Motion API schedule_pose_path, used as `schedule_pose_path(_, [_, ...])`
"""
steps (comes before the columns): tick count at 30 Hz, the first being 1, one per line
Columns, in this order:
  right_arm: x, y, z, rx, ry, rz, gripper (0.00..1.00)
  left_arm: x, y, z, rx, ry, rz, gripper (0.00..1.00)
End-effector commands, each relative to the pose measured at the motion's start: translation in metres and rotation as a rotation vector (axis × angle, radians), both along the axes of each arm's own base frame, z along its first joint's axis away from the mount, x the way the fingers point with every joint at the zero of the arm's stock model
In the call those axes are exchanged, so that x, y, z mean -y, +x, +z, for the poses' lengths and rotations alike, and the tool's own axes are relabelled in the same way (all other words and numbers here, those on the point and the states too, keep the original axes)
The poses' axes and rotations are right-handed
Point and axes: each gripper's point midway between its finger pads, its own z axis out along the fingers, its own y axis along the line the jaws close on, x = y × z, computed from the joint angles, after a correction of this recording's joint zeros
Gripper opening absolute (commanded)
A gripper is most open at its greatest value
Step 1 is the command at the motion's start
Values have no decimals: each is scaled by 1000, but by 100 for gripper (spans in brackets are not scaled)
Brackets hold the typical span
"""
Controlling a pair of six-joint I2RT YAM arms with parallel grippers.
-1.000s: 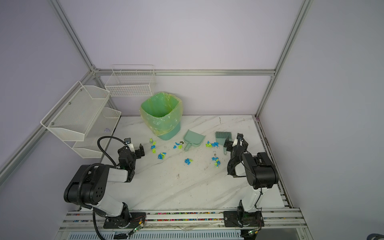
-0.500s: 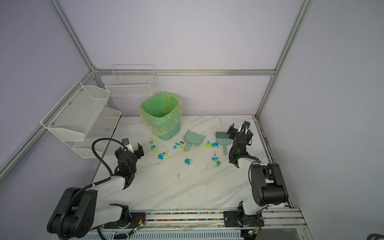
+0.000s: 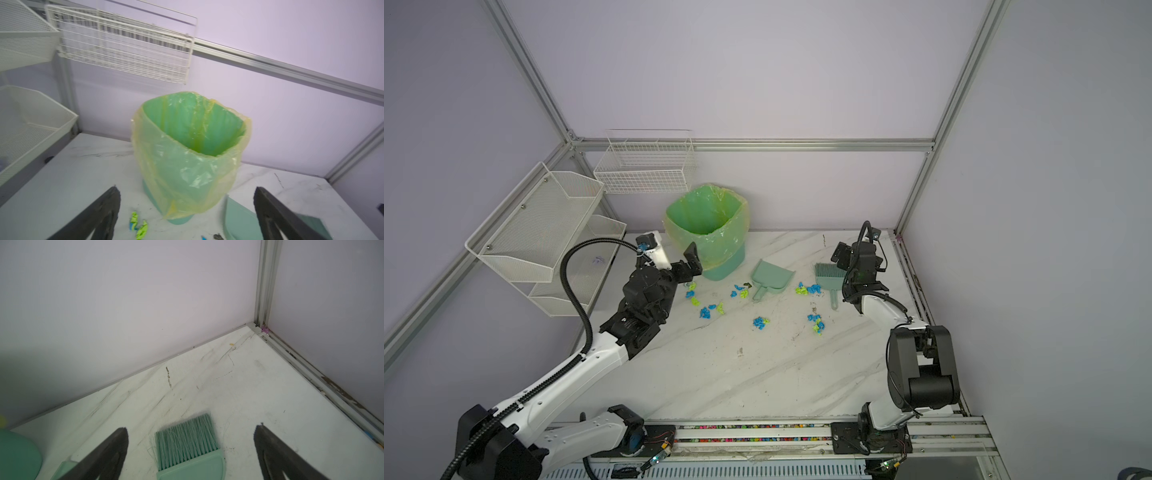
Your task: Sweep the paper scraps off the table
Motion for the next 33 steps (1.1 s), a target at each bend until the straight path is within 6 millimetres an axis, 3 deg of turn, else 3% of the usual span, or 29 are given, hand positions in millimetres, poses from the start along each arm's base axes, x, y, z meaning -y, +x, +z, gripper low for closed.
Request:
schedule_pose_path(1, [-10, 1, -11, -106, 96, 44, 97, 70, 17, 14, -83, -68, -175, 100])
schedule_pose_path(4, [-7, 2, -7, -129, 156, 48, 97, 140, 32, 3, -141, -22, -291, 100])
schedule_pose_path(6, [-4, 1, -1, -122, 196, 53, 97, 176, 42, -4, -169, -3, -340, 100])
schedule_pose_path(9, [-1, -1, 6, -107, 226, 54, 97, 222, 53, -17, -200, 6, -416, 100])
schedule_pose_path(14, [15, -5, 7, -101, 236, 13, 97, 278, 70, -41, -235, 21, -492, 100])
schedule_pose_path(22, [35, -3, -11, -118, 234, -45, 97, 339, 95, -104, -320, 6, -571, 100])
schedule_pose_path(27, [23, 20, -36, -160, 268, 28, 97, 361, 108, -135, -346, -25, -581, 100])
schedule_pose_path(33, [13, 38, -51, -189, 286, 90, 97, 380, 122, -152, -317, -60, -604, 100])
